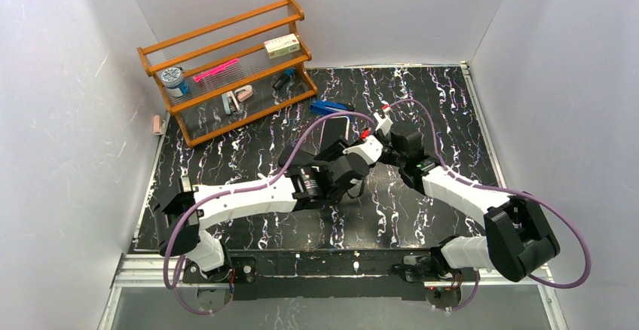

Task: Take the phone out of the phone case
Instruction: Remove the phone case from the phone.

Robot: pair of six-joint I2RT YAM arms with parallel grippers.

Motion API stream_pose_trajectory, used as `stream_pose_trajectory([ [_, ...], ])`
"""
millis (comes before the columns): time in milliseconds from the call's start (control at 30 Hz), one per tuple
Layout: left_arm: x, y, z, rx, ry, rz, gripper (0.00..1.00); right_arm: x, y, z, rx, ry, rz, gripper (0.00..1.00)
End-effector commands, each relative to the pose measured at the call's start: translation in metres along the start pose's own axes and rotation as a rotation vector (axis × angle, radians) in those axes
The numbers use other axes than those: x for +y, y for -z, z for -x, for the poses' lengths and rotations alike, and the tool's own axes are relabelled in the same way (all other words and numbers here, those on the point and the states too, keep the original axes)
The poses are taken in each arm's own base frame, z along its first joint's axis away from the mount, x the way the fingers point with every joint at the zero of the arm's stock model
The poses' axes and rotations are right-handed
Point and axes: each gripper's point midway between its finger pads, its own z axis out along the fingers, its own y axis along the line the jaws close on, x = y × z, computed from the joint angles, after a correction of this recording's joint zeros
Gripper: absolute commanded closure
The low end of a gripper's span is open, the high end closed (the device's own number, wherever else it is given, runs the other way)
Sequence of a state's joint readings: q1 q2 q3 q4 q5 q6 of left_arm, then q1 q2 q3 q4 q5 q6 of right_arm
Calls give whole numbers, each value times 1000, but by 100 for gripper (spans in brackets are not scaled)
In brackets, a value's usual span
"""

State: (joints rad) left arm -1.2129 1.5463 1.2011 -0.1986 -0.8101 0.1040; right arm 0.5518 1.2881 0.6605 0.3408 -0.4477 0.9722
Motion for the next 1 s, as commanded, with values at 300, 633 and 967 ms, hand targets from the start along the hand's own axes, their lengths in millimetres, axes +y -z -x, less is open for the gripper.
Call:
stream_pose_trajectory([
  [300, 11, -9, -18, 60, -69, 83, 79, 76, 22, 28, -89, 61, 202, 99],
  [633, -5, 12, -13, 5, -12, -1, 100, 43, 14, 44, -188, -49, 47, 99],
  [967, -15, 41, -12, -22, 41, -20, 100, 8, 0, 70, -261, -43, -116, 99],
])
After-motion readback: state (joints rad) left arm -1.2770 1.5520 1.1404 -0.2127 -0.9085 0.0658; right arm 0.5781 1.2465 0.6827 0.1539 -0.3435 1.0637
